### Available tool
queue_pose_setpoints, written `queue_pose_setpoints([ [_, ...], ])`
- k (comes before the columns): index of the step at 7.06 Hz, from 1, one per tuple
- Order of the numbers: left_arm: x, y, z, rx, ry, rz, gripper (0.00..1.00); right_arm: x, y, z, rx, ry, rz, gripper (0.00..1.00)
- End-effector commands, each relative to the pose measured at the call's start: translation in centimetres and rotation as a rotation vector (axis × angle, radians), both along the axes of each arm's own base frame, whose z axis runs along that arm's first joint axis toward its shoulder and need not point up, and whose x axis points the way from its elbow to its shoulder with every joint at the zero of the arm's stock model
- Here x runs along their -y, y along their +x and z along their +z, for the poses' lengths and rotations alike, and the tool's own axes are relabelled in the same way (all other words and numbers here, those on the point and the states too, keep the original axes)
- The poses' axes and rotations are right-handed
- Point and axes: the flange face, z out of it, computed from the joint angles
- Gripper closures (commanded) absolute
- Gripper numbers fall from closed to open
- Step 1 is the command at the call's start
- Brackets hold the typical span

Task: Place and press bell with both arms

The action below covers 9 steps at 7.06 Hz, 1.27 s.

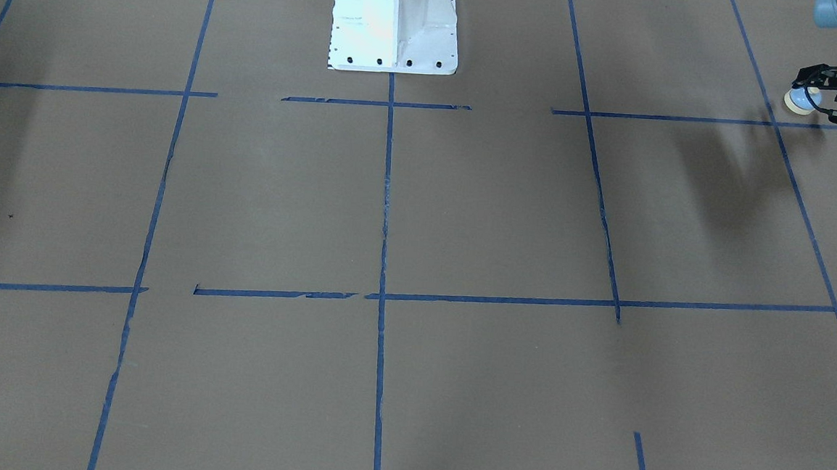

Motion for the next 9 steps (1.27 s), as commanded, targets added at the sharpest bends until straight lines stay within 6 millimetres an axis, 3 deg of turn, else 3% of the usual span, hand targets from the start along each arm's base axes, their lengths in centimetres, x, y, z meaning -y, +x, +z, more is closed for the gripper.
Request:
queue_pose_setpoints([
  [1,0.1,0.7,-0.1,0.022,-0.022,-0.010,0.00,-0.1,0.0,0.1,0.000,-0.001,0.000,0.00],
  [8,1.1,2.9,1.2,0.029,-0.027,0.039,0.02,-0.1,0.0,0.1,0.000,-0.001,0.000,0.00],
  [9,1.2,2.9,1.1,0.021,-0.013,0.038,0.38,-0.1,0.0,0.1,0.000,-0.001,0.000,0.00],
])
